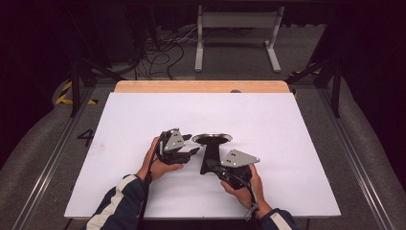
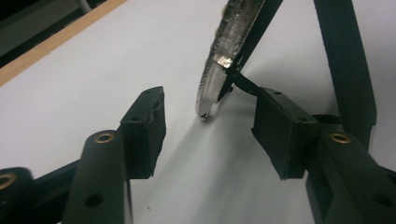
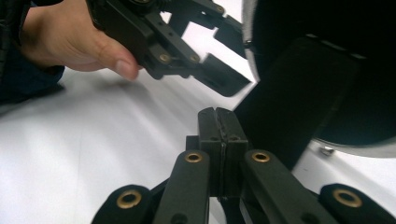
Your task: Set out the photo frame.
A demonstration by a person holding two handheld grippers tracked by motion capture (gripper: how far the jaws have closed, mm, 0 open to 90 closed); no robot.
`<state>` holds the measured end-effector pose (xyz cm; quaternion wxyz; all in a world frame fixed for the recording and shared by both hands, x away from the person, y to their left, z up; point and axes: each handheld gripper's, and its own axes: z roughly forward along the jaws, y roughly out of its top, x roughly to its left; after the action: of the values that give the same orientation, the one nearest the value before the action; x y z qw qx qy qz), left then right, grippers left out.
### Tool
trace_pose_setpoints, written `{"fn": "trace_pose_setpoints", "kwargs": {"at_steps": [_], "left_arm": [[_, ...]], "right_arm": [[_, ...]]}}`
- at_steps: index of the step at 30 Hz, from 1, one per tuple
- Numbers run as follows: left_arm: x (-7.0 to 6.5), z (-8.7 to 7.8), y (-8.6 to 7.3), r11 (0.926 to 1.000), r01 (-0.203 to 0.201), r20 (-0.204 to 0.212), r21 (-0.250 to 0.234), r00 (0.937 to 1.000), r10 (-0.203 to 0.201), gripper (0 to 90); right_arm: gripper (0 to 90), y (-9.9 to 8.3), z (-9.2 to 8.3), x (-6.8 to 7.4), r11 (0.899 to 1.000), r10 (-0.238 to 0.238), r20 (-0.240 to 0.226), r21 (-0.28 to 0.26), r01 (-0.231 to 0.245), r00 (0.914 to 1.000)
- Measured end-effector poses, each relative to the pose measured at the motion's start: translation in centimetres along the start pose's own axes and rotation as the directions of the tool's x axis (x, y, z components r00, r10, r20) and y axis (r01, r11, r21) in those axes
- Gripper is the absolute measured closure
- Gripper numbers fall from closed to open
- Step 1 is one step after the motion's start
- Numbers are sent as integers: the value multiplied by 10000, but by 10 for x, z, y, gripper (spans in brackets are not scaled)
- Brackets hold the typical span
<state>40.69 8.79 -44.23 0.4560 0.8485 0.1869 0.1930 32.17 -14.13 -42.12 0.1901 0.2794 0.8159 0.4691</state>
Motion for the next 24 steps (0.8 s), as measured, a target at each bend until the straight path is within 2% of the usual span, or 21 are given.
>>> {"fn": "trace_pose_setpoints", "kwargs": {"at_steps": [5, 6, 9, 10, 12, 14, 17, 18, 21, 24], "left_arm": [[0, 5, 0, 9999, 108, 144, 49, 9998, -109, 533], [1, 7, -1, 9999, 127, 294, 91, 9995, -129, 533], [1, 9, -1, 9998, 142, 409, 144, 9991, -148, 613], [1, 9, -1, 9997, 177, 405, 140, 9990, -182, 630], [1, 8, -1, 9997, 132, 103, 221, 9999, -134, 690], [3, 8, -2, 9996, 193, 95, 192, 9998, -195, 756], [2, 7, -1, 9997, 47, 64, 255, 10000, -49, 766], [1, 7, -1, 9996, 1, 67, 288, 10000, -3, 769], [1, 6, -1, 9993, -118, 77, 341, 9999, 115, 773], [0, 4, -1, 9988, -245, 113, 433, 9996, 241, 780]], "right_arm": [[900, 0, 12, 11, 9998, -58, 8, 166, 58, 10000], [900, 1, 17, 15, 9996, -132, -31, 248, 133, 9999], [900, 1, 31, 25, 9985, -268, 6, 480, 267, 9996], [900, 1, 33, 27, 9981, -277, 69, 551, 273, 9996], [900, 1, 39, 31, 9972, -342, 213, 672, 327, 9992], [900, 0, 45, 37, 9955, -486, 434, 832, 449, 9979], [900, -2, 53, 43, 9924, -727, 687, 1046, 653, 9950], [900, -2, 57, 47, 9895, -949, 868, 1173, 844, 9917], [900, -4, 58, 48, 9858, -1125, 1130, 1371, 967, 9872], [900, -5, 56, 44, 9845, -993, 1334, 1568, 779, 9861]]}}
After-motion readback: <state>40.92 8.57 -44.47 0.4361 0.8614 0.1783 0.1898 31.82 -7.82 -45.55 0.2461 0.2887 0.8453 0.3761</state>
